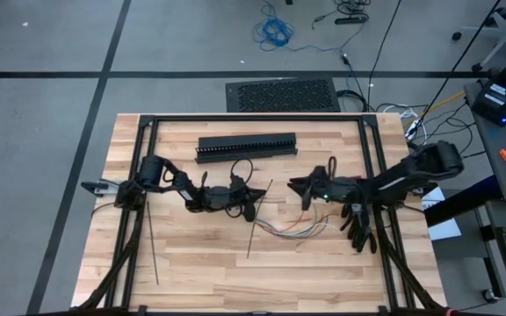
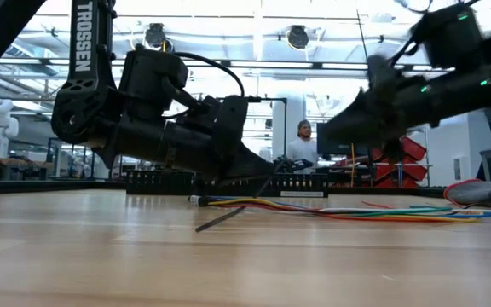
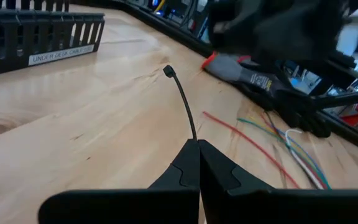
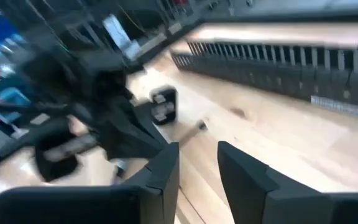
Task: Ziptie cables
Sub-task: Wrap the cable wires with the black zip tie
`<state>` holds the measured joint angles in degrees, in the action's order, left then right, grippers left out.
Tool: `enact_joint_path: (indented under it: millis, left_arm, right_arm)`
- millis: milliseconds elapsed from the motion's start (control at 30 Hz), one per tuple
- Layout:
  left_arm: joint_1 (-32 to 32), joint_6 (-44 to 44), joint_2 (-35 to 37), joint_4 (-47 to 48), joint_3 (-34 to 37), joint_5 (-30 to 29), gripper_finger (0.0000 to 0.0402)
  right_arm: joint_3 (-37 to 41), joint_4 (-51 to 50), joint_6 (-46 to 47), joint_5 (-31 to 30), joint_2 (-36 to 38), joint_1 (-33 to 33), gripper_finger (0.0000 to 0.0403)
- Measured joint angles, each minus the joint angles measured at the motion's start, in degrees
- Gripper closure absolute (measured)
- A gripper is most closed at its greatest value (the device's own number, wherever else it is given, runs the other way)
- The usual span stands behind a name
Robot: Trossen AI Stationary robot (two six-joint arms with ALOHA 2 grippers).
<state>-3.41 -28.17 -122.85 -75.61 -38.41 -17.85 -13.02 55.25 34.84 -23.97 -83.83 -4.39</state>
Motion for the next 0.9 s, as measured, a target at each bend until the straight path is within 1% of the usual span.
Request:
enact_joint_path:
  millis: [100,233,367,433,700,800,900]
  left_arm:
    - [-0.01,0.03,0.00,-0.49,0.00,0.00,0.0402]
    - [-0.01,0.03,0.00,-0.51,0.00,-0.02,0.0402]
    - [-0.01,0.26,0.00,-0.75,0.00,-0.03,0.0402]
    - [-0.01,1.56,0.00,-1.35,0.00,-0.07,0.0402]
    - [0.01,1.92,0.02,-2.73,0.00,-1.32,0.0402]
    - [0.01,2.06,0.02,-3.10,0.00,-1.69,0.0402]
    - [0.01,2.08,0.02,-3.31,0.00,-2.01,0.0402]
  right_arm:
    - [-4.37,-1.92,-0.15,0.98,-5.19,0.64,0.0284]
    - [-10.43,-1.87,-1.73,7.29,-10.96,2.39,0.0278]
    - [-13.36,-2.35,-1.82,10.34,-14.56,3.70,0.0282]
    - [-13.51,-2.50,-1.60,10.43,-15.14,3.74,0.0286]
    - [-13.37,-2.35,-1.86,10.49,-14.45,3.65,0.0293]
    - [-13.37,-3.87,-1.73,10.32,-14.45,3.65,0.0293]
    - [-13.33,-6.09,-1.67,8.75,-14.45,3.65,0.0293]
